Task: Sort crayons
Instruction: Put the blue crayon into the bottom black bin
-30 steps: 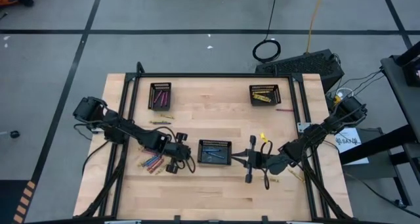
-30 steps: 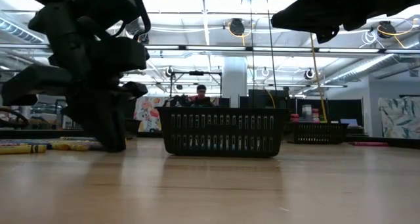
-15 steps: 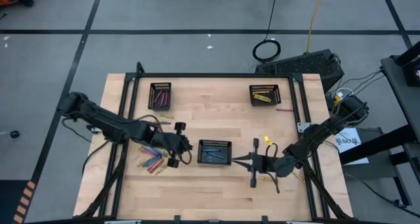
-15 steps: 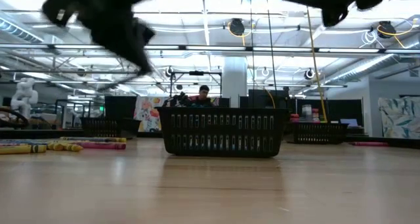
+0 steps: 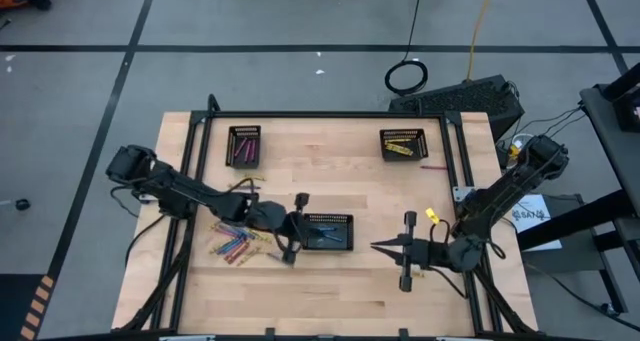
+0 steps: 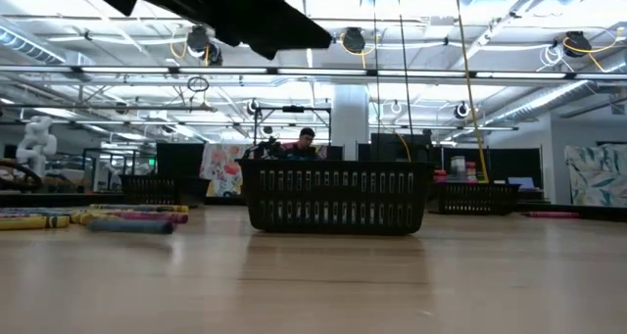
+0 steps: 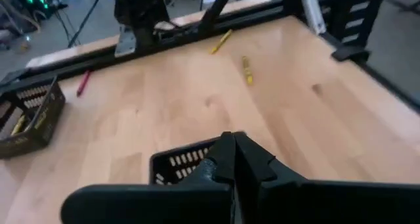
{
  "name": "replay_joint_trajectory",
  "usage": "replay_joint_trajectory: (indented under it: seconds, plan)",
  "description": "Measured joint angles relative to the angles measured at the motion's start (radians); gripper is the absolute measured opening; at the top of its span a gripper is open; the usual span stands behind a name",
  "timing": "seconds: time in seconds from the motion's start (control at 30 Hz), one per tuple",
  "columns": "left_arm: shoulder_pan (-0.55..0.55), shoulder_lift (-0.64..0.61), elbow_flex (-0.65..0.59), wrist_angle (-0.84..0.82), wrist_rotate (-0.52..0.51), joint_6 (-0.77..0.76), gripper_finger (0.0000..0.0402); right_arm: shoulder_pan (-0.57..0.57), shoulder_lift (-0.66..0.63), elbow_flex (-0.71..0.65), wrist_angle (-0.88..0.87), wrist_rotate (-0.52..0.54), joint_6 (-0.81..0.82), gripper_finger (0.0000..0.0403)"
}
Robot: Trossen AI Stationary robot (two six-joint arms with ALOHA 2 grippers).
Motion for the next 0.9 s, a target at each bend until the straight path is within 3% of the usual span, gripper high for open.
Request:
replay_joint_trajectory:
  seconds: [0.13,0.33,0.53,0.63,0.77,0.9]
  plan:
    - [-0.042,-0.042,0.054,-0.272,-0.003,-0.020,0.0001,0.006,0.009,0.000,-0.005,0.000,0.000,0.0006]
    - [-0.226,-0.046,0.078,-0.594,0.007,-0.077,0.0000,0.005,0.025,0.000,-0.005,0.000,0.004,0.0006]
    - [-0.432,0.051,0.080,-0.595,0.047,-0.310,0.0037,0.000,0.026,0.000,-0.005,-0.001,0.002,0.0006]
    - [-0.517,0.089,0.080,-0.569,-0.018,-0.391,0.0078,-0.010,0.026,0.000,-0.005,-0.001,0.002,0.0006]
    - [-0.568,0.154,0.081,-0.554,-0.049,-0.477,0.0125,-0.023,0.026,0.000,-0.004,-0.001,0.002,0.0006]
    - [-0.576,0.218,0.081,-0.552,-0.039,-0.493,0.0135,-0.025,0.026,0.000,-0.005,-0.001,0.004,0.0006]
